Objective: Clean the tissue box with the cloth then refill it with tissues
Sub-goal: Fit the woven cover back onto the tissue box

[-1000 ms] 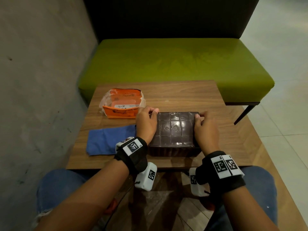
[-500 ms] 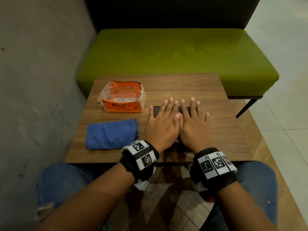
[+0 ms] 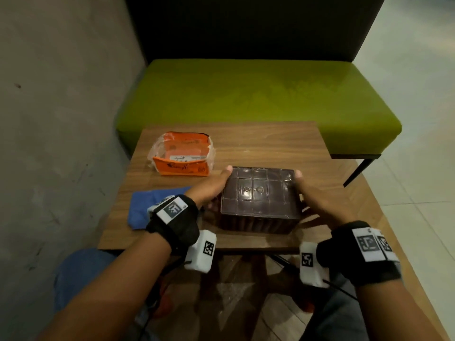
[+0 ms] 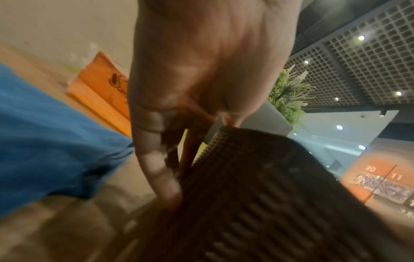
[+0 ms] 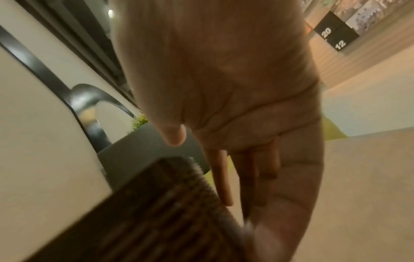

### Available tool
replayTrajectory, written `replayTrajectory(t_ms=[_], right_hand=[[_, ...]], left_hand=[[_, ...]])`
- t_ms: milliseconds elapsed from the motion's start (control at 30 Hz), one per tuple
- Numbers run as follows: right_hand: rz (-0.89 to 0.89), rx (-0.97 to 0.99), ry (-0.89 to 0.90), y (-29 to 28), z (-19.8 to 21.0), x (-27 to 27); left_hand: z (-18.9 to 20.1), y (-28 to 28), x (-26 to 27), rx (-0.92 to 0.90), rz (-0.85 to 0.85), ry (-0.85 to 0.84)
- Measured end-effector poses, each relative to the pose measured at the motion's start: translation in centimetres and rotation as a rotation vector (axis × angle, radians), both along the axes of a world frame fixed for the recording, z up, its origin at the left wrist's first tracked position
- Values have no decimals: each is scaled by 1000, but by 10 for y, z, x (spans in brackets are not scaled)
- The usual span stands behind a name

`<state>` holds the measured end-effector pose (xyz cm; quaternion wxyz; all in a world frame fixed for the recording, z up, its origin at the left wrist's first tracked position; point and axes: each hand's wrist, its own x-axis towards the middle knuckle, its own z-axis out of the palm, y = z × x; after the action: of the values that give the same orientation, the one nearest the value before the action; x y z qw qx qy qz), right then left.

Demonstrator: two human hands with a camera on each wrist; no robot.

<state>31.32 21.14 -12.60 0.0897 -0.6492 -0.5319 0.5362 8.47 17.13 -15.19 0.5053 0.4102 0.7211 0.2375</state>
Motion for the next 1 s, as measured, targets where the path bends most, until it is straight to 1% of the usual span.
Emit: replayTrajectory(t_ms=[67, 133, 200, 267, 333, 400, 500, 567, 633, 700, 800, 900, 1000], right_hand=[[93, 53, -36, 4, 1, -7], [81, 129, 19, 10, -5, -7], [64, 205, 103, 12, -7, -5], [39, 268, 161, 11, -11, -4], [-28, 301, 270, 9, -14, -8], [-105, 332, 378, 8, -21, -13], [-102, 434, 458, 6, -35, -12], [-40, 514, 452, 3, -43, -8], [10, 577, 418, -1, -49, -4], [20, 627, 383, -10, -58, -2], [-9, 678, 416, -24, -71, -2], [-15, 708, 306, -28, -82, -5], [-26, 748, 280, -32, -89, -5]], left_hand=[[5, 8, 1, 20, -17, 52], [13, 8, -1, 108, 6, 52], [24, 4, -3, 213, 21, -19], [26, -2, -3, 282, 80, -116], [22, -5, -1, 364, 170, -169], [16, -8, 0, 451, 236, -182], [1, -17, -1, 537, 208, -188], [-7, -25, -2, 571, 165, -162], [-12, -31, -2, 611, 104, -80], [-16, -37, 1, 653, 56, -13], [-18, -49, 10, 668, 75, -66], [-27, -60, 15, 702, 101, -6], [-31, -66, 18, 683, 124, 47]])
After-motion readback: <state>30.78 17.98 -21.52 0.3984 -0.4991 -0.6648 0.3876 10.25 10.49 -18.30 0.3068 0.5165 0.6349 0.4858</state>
